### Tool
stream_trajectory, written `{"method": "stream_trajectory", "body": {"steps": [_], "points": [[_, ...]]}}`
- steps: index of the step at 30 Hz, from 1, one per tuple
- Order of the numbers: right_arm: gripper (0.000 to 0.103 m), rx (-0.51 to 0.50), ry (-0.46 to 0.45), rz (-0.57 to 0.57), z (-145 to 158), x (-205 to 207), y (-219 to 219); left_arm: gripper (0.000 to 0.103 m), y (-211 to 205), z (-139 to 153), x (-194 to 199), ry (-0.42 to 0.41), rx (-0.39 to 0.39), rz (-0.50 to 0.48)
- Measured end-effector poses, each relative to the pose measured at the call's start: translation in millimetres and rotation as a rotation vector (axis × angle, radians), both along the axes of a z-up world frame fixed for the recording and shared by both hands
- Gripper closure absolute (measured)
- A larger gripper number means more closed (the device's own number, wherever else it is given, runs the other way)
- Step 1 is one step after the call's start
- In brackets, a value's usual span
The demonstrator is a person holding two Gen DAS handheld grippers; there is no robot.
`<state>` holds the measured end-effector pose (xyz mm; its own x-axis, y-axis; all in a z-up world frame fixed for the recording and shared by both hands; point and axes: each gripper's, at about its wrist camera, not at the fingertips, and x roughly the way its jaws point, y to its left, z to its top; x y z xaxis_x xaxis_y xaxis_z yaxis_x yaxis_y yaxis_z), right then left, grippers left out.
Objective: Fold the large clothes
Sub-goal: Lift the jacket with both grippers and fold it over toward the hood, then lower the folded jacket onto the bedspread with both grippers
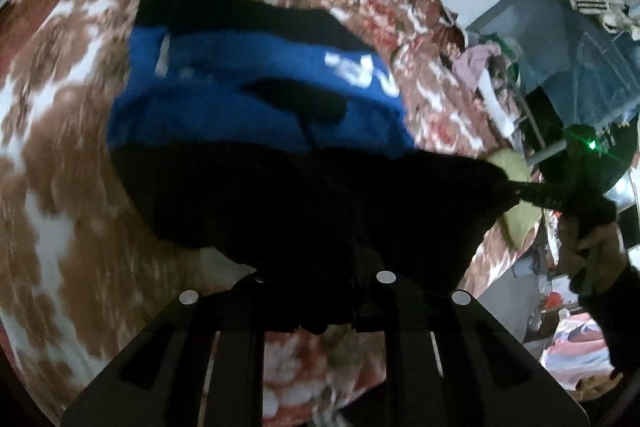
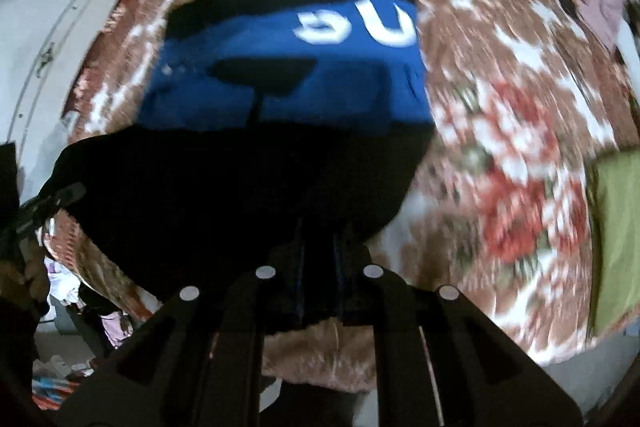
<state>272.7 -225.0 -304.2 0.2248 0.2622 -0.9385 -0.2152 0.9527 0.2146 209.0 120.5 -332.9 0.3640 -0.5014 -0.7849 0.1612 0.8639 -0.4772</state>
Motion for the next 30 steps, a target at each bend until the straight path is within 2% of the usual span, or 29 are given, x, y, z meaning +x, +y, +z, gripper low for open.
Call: {"method": "stream_trajectory", "body": {"steps": [3, 7, 11, 13, 19, 26, 30], "points": [[0.091, 0.032, -0.039, 0.046, 13, 40, 2, 0.088, 2, 21, 43, -0.028, 0.007, 0.04], [0.091, 0.019, -0.108, 0.096, 34, 96, 6, 0.088, 9, 46, 97, -0.077, 0.05, 0.074], [0.091, -0.022, -0.181, 0.137, 45, 171, 12, 0.088, 23, 57, 162, -0.086, 0.023, 0.103], [0.091, -0.043, -0.19, 0.132, 38, 204, 14, 0.088, 34, 52, 196, -0.065, 0.018, 0.114], [0.091, -0.071, -0.131, 0.06, -5, 295, 21, 0.088, 72, 13, 292, 0.056, -0.024, 0.18], [0.091, -0.067, -0.053, 0.02, -45, 369, 23, 0.088, 110, -31, 362, 0.199, -0.096, 0.259], [0.09, -0.054, 0.019, -0.037, -80, 407, 16, 0.085, 128, -68, 394, 0.298, -0.066, 0.334]]}}
